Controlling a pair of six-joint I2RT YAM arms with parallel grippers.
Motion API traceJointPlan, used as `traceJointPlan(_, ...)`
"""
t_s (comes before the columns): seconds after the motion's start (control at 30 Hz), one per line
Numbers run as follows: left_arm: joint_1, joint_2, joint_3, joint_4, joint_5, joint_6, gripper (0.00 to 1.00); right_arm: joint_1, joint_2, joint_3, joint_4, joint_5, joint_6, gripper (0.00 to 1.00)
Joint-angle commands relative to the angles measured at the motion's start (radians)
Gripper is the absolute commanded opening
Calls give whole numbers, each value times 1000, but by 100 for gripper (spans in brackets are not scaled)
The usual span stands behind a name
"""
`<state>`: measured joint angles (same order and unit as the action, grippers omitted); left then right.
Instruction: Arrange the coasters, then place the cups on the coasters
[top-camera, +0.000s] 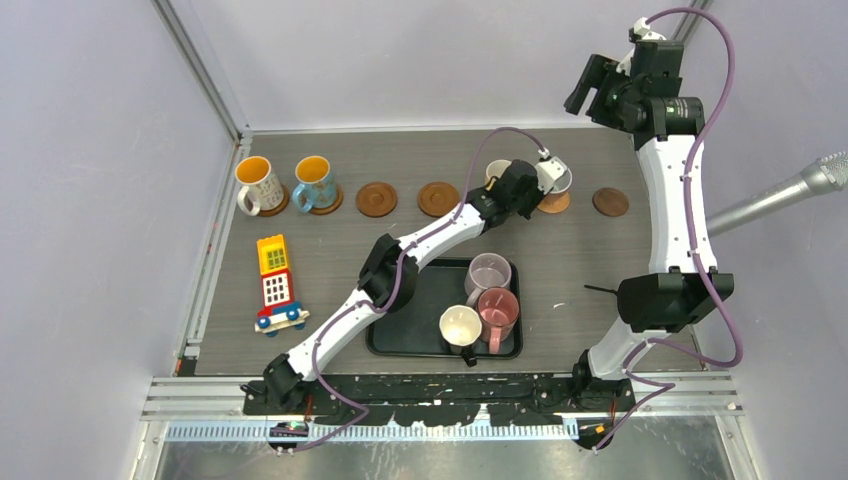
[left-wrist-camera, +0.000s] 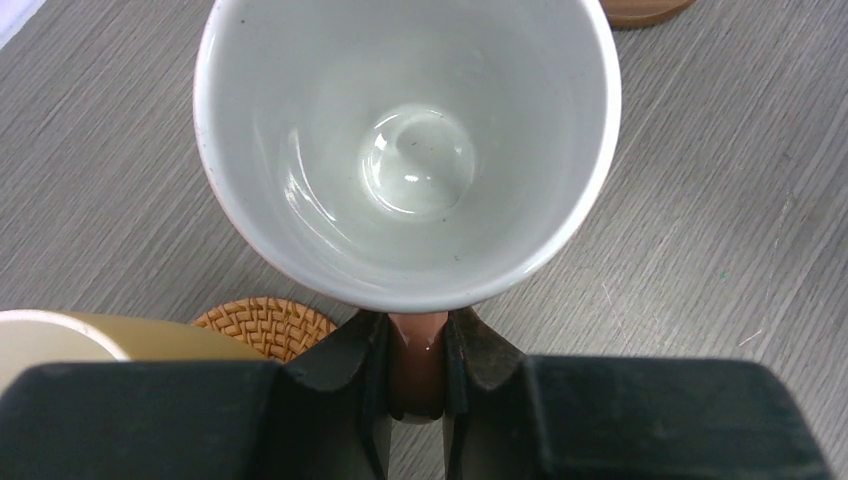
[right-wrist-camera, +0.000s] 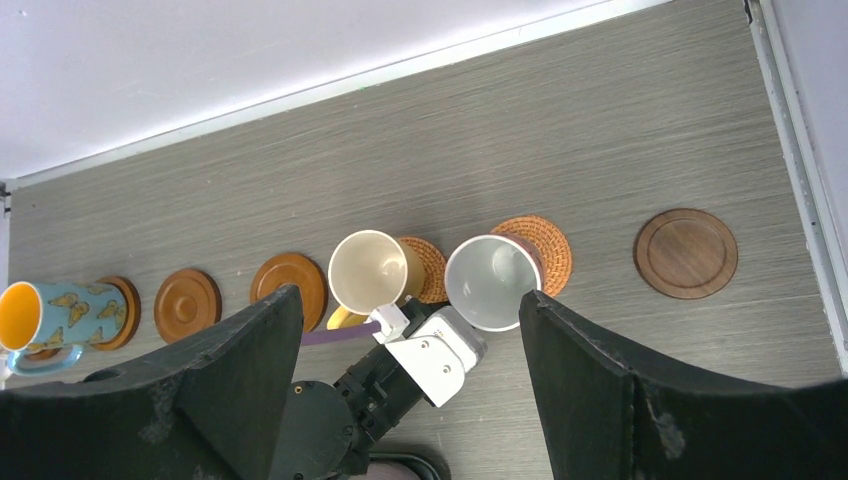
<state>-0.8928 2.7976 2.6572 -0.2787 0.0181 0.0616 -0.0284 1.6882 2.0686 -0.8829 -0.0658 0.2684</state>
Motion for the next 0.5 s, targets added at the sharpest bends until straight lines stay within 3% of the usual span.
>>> traceJointPlan(0.0, 0, -19, 68, 144, -10, 16, 20, -2, -5, 41, 39, -11, 8, 84)
traceJointPlan(0.47, 3, -6, 44, 150, -10, 32, 22, -7, -10, 33, 37, -8, 4, 84)
